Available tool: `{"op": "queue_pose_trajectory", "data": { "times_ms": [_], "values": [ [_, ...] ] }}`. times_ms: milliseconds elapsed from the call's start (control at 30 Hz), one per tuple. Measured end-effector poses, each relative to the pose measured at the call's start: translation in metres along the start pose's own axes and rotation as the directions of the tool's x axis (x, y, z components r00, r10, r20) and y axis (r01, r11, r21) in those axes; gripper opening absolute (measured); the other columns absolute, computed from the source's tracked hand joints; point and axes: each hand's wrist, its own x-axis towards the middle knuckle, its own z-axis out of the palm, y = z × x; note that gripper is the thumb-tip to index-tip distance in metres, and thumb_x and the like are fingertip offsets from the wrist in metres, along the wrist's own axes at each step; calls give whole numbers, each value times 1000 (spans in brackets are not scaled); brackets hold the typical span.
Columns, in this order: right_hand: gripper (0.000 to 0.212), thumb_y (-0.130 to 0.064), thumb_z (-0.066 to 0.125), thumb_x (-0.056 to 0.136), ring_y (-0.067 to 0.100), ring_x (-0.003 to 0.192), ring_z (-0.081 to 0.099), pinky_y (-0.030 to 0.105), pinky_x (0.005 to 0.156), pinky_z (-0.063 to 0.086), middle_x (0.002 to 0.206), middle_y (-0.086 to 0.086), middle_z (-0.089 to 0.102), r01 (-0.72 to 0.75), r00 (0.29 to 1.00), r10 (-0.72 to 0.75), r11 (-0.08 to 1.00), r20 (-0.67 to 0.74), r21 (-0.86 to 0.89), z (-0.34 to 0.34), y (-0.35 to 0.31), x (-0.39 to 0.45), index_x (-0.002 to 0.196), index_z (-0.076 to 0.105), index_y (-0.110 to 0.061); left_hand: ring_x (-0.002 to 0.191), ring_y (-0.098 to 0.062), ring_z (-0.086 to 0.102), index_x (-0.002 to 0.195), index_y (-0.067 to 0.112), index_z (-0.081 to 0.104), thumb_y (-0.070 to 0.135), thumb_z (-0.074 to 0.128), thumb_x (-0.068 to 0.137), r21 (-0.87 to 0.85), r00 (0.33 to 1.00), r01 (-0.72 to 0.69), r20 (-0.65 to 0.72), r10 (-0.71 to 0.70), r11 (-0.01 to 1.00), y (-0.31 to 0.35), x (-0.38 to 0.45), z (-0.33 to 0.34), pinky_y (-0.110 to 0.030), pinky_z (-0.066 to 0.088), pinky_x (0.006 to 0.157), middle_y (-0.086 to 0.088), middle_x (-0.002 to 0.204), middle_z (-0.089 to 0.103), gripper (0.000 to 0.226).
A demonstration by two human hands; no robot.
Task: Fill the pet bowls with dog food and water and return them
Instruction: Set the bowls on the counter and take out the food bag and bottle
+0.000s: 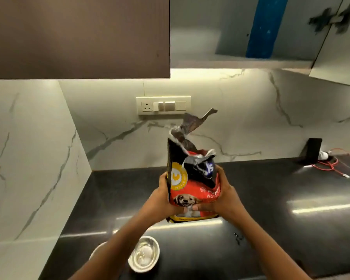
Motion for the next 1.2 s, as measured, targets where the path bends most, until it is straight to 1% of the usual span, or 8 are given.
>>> {"op": "queue_pose_trajectory", "data": {
  "times_ms": [100, 167, 267, 333, 533, 600, 900, 1200],
  "values": [
    [124, -59, 95, 39, 17, 123, 59, 44, 100, 56, 133, -10, 56, -46, 998, 47, 998, 32, -34, 21, 30, -5, 132, 13, -76, 109, -9, 63, 145, 30, 10, 30, 90, 68, -31, 999, 47, -17, -48, 998, -34, 0, 22, -25, 54, 93, 14, 121, 57, 111],
    [126, -49, 98, 45, 11, 120, 57, 32, 99, 53, 127, -20, 53, -70, 996, 71, 997, 62, -20, 31, 47, -7, 134, 12, -72, 103, -2, 63, 142, 32, 12, 28, 90, 67, -53, 998, 58, -17, -59, 997, -54, 2, 35, -15, 54, 85, 19, 119, 56, 108],
    [129, -28, 100, 54, 0, 109, 60, 8, 86, 45, 121, -26, 53, -121, 990, 119, 992, 79, 22, 43, 72, -7, 149, 17, -50, 111, -4, 63, 142, 28, 19, 26, 93, 62, -103, 997, 67, -32, -70, 992, -84, 6, 53, -22, 55, 93, 13, 126, 58, 109],
    [127, -27, 100, 54, -11, 109, 62, 4, 82, 47, 123, -26, 58, -133, 989, 128, 989, 75, 61, 50, 91, -7, 151, 21, -49, 115, -8, 64, 142, 29, 20, 27, 93, 60, -107, 994, 90, -47, -95, 990, -102, 10, 63, -23, 55, 93, 9, 129, 59, 110],
    [130, -48, 102, 45, 4, 126, 60, 39, 104, 54, 139, -19, 58, -243, 967, 236, 967, 95, 71, 72, 135, -22, 152, 28, -44, 124, 5, 52, 140, 35, 19, 11, 87, 67, -55, 989, 129, -66, -132, 990, -147, 11, 94, -7, 44, 95, 11, 137, 44, 102],
    [122, -51, 102, 45, 3, 127, 59, 40, 105, 54, 140, -17, 58, -241, 967, 235, 969, 96, 54, 74, 142, -22, 147, 34, -47, 125, 13, 47, 138, 45, 17, 17, 87, 68, -31, 989, 123, -74, -125, 992, -153, 10, 95, -11, 44, 99, 16, 139, 42, 103],
    [115, -41, 104, 42, 2, 126, 60, 41, 106, 53, 136, -19, 62, -217, 971, 210, 975, 113, 56, 71, 156, -22, 140, 44, -51, 128, -3, 53, 136, 53, 24, 40, 83, 64, -63, 985, 122, -117, -129, 991, -157, 9, 98, -27, 49, 104, 10, 140, 50, 94],
    [119, -43, 103, 46, 0, 128, 58, 39, 110, 50, 138, -21, 61, -273, 957, 257, 955, 134, 113, 73, 155, -26, 147, 40, -48, 133, -3, 48, 152, 34, 19, 41, 78, 64, -84, 991, 91, -91, -98, 992, -163, 4, 100, -14, 45, 102, 5, 146, 46, 105]
  ]
}}
